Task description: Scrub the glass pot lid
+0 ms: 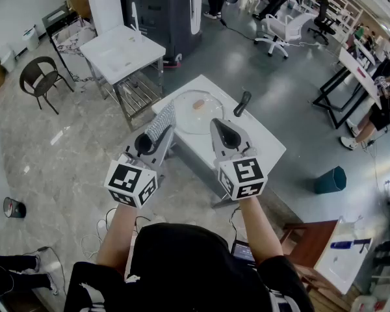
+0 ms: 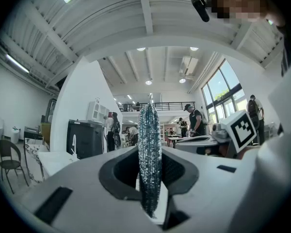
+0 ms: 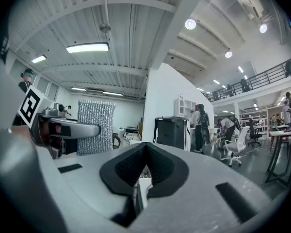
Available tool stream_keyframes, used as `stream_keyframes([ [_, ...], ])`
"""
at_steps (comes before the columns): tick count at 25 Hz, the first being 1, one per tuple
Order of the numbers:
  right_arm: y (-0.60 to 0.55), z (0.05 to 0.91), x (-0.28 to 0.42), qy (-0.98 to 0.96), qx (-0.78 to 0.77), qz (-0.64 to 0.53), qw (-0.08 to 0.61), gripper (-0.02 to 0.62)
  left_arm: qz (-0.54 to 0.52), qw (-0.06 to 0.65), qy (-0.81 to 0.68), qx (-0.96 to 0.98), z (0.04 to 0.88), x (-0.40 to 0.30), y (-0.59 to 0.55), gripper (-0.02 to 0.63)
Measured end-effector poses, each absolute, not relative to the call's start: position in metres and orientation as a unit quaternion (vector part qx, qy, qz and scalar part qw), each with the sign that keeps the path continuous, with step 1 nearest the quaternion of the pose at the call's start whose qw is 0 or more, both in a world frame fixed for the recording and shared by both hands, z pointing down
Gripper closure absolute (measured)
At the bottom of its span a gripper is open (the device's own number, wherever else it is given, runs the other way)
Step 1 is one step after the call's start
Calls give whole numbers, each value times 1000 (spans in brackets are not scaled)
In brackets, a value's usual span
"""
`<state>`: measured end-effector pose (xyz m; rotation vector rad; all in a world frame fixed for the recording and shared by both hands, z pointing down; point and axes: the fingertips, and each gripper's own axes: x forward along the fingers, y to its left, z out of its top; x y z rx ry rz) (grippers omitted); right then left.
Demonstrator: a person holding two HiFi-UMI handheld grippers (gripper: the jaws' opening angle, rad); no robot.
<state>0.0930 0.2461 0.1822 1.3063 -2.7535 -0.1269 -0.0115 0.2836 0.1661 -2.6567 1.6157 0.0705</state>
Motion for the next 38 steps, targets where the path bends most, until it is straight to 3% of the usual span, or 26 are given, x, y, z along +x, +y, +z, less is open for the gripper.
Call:
stream_keyframes([
  [38, 207, 201, 94, -915, 402, -23, 44, 597, 26, 2, 545, -838, 182, -8, 251, 534],
])
